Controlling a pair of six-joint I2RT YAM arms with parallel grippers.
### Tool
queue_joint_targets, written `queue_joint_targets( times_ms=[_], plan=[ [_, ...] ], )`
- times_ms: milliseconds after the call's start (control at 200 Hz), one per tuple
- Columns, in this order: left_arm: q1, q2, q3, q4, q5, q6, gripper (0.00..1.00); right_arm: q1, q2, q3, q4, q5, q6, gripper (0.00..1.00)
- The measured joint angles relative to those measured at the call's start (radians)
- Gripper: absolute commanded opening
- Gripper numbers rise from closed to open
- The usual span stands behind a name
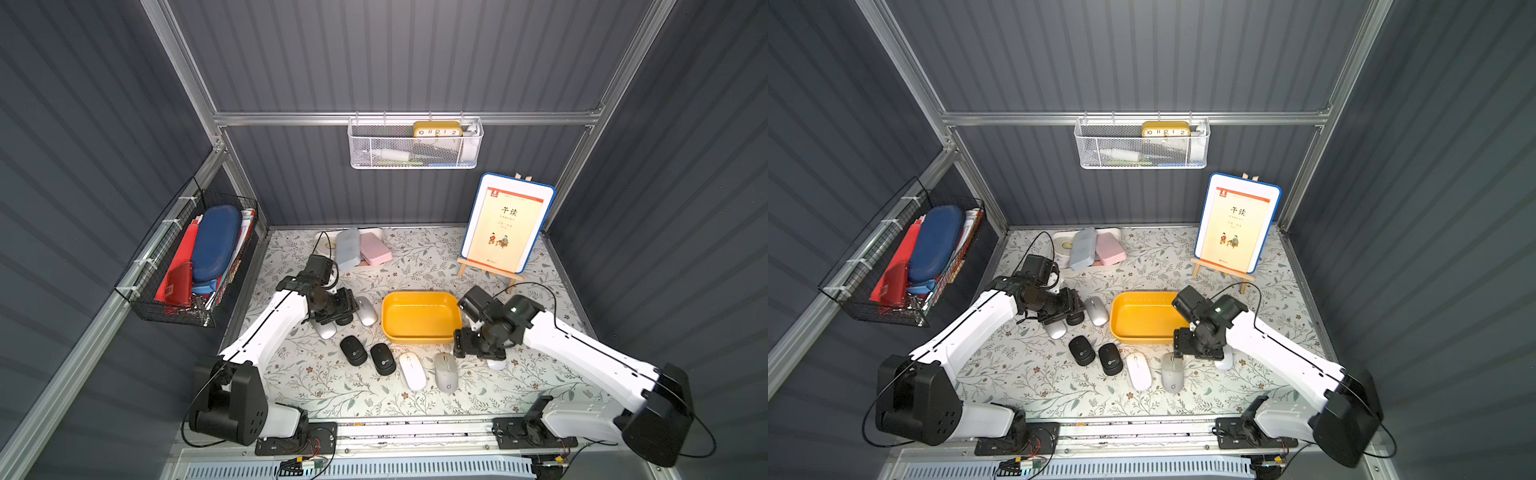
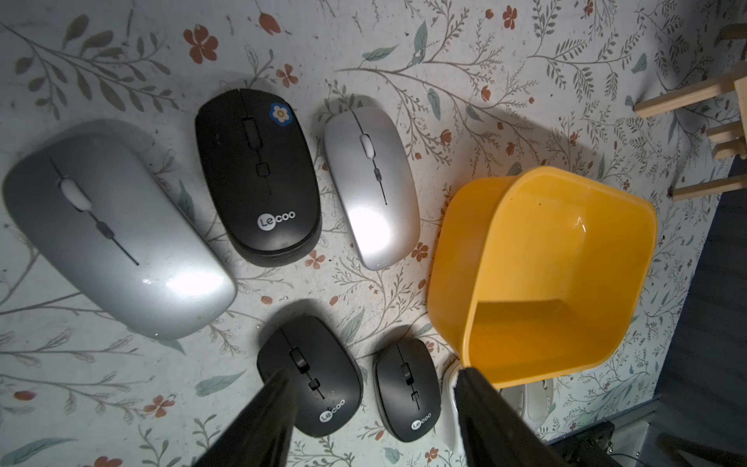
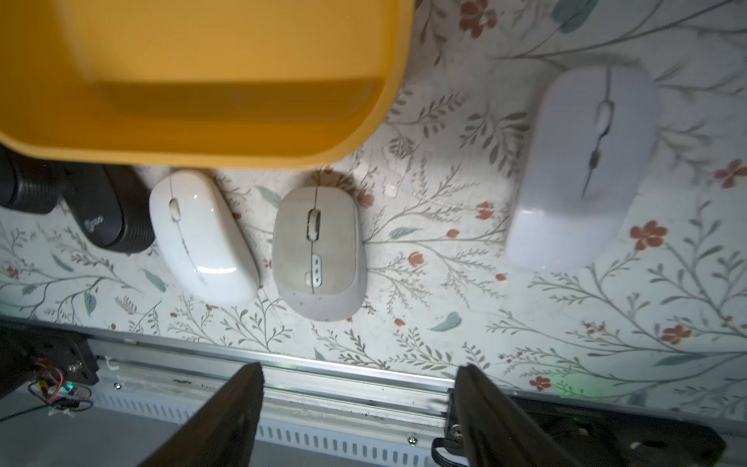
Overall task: Put the mouse in the storage box
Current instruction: Pick up the mouse from the center of the board.
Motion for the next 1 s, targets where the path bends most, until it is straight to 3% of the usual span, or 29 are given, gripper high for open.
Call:
queue_joint_targets(
  times_ms=[160, 330, 470, 680, 1001],
  plan=[
    [0.0, -0.001, -0.003, 0.002, 0.03, 0.001, 0.64, 0.103, -0.042, -0.082, 0.081, 0.015, 0.158, 0.83],
    [-0.006, -0.14, -0.19, 0.15, 0.37, -0.043, 0.69, 0.153, 0.113, -0.075, 0.133, 0.05, 0.206, 0.83],
    [-0.014, -0.305, -0.263, 0.172, 0.5, -0.093, 0.7, 0.163, 0.171, -0.075, 0.166, 0.071, 0.229, 0.83],
    [-0.05, -0.431, -0.338, 0.153, 0.523, -0.164, 0.69, 0.165, 0.193, -0.075, 0.229, 0.073, 0.257, 0.83],
    [-0.225, -0.418, -0.378, 0.14, 0.445, -0.27, 0.69, 0.173, 0.213, -0.107, 0.252, 0.074, 0.281, 0.85]
  ],
)
